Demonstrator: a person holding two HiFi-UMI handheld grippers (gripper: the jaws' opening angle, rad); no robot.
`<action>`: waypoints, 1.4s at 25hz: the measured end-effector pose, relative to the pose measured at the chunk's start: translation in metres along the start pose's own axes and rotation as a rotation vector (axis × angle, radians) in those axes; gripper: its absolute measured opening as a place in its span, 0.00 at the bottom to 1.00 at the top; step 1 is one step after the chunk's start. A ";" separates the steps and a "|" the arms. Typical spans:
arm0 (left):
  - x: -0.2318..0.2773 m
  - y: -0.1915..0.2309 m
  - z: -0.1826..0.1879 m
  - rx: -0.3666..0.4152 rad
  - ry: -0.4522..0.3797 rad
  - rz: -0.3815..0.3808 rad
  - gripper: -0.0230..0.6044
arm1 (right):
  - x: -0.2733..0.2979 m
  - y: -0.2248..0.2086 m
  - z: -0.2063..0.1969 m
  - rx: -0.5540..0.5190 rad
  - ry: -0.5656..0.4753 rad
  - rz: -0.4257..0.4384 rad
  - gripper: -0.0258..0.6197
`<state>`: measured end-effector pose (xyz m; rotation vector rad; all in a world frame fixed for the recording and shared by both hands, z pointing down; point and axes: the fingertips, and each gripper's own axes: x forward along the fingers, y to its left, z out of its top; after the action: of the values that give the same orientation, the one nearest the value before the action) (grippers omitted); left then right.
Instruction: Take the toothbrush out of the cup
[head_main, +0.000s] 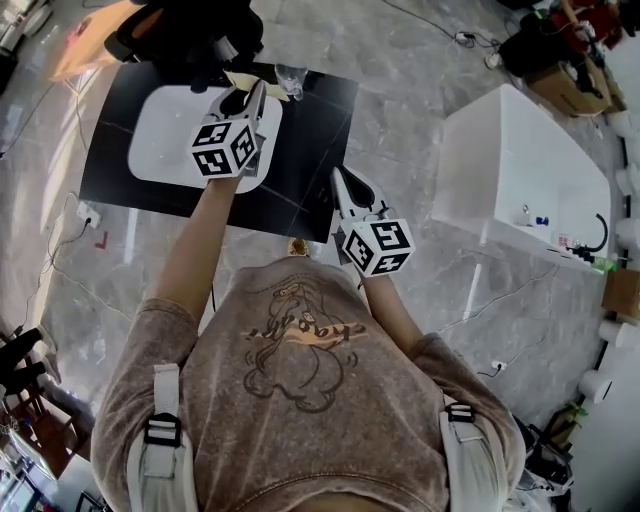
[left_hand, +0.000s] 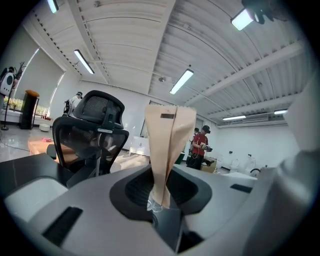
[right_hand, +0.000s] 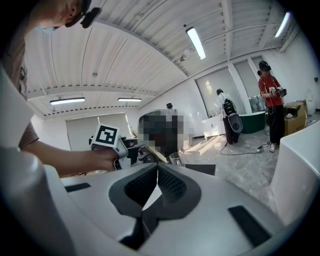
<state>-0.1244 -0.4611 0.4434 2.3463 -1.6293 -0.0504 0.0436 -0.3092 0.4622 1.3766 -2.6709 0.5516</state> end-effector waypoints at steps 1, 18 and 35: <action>-0.010 -0.001 -0.003 -0.005 0.005 -0.002 0.17 | 0.002 0.003 -0.001 -0.003 0.000 0.004 0.07; -0.146 -0.026 -0.039 -0.033 0.055 -0.024 0.17 | 0.006 0.049 -0.005 -0.032 -0.012 0.044 0.07; -0.237 -0.055 -0.035 0.007 0.037 -0.068 0.17 | -0.067 0.125 -0.020 -0.055 -0.029 0.035 0.07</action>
<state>-0.1537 -0.2169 0.4323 2.3933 -1.5356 -0.0151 -0.0188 -0.1845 0.4309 1.3364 -2.7156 0.4606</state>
